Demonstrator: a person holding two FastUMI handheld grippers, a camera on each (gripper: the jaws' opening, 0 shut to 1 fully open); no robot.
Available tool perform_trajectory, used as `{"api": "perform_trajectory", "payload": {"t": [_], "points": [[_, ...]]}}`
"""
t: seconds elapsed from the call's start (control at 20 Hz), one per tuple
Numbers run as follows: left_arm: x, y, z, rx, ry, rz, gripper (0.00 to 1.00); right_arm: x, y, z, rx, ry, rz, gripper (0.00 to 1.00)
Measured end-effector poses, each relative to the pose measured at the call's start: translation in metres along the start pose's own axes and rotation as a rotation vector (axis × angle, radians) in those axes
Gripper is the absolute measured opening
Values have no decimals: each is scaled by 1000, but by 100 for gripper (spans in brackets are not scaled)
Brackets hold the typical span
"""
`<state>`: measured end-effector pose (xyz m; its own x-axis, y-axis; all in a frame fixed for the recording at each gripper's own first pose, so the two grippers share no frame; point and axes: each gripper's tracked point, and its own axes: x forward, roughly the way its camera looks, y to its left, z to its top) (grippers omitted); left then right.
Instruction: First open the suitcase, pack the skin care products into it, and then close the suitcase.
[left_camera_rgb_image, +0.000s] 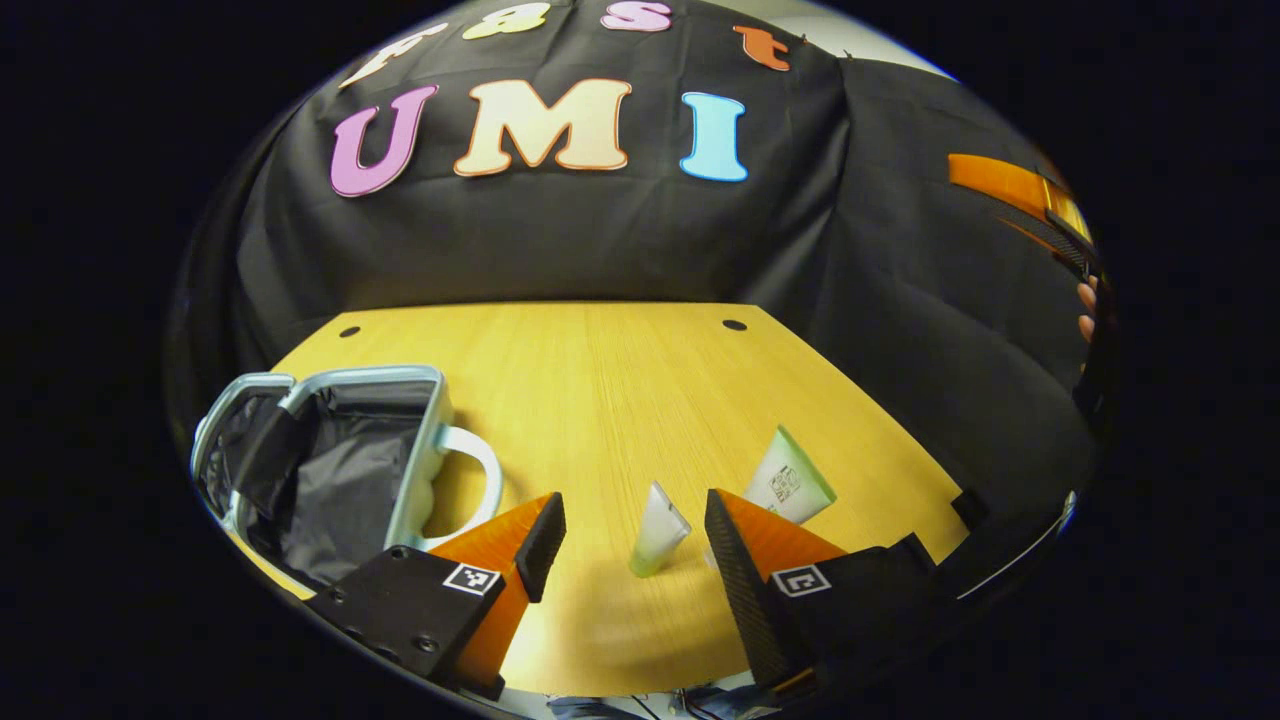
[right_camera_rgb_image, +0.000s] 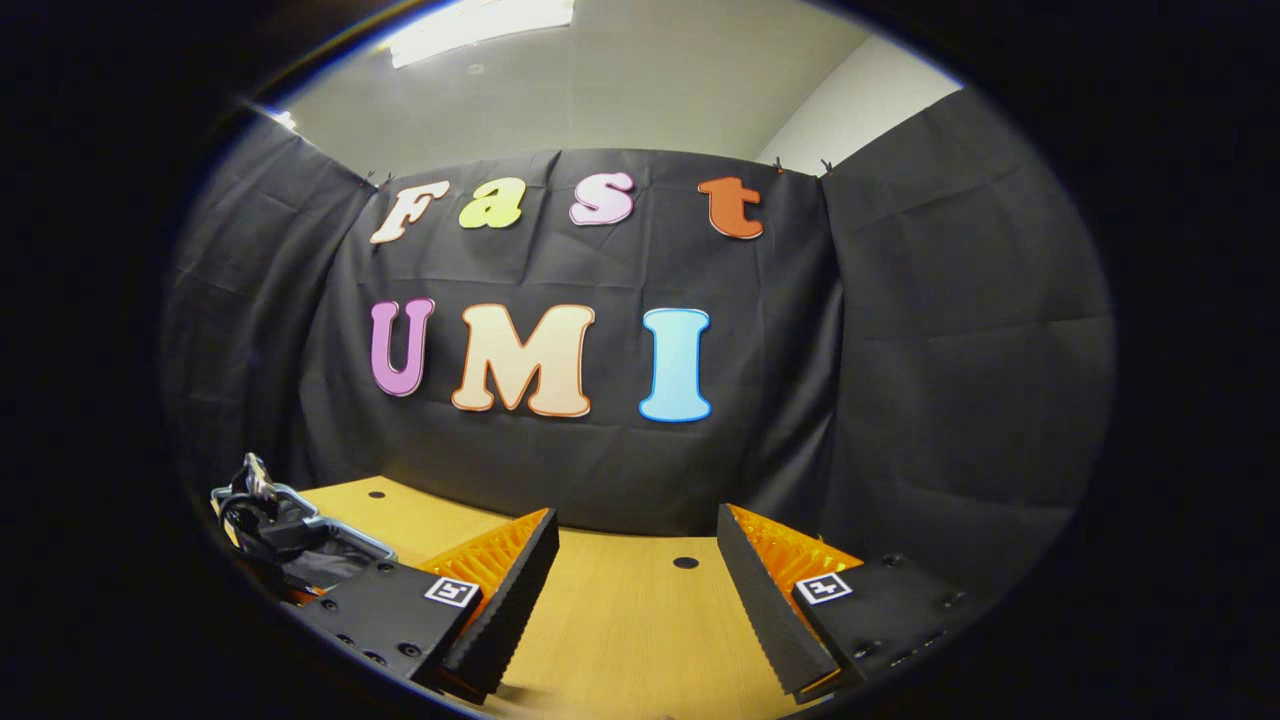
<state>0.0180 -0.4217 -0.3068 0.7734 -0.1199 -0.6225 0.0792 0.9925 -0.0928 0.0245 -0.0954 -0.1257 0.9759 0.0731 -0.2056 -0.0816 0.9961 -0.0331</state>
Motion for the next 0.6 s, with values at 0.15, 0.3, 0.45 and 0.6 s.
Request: {"api": "perform_trajectory", "payload": {"t": [0.15, 0.3, 0.45, 0.6], "points": [[19, -5, -23, -8, 45, -13, 82, -4, -8, -13, -27, 22, -9, 98], [34, -6, -40, -17, 80, -13, 71, -11, 3, -40, -36, 70, 33, 99], [45, -3, -46, -12, 88, -16, 55, -22, 27, -58, -51, 90, 115, 99], [48, 0, -45, -72, 91, -23, 18, -34, 58, -72, -55, 94, 211, 99]]}}
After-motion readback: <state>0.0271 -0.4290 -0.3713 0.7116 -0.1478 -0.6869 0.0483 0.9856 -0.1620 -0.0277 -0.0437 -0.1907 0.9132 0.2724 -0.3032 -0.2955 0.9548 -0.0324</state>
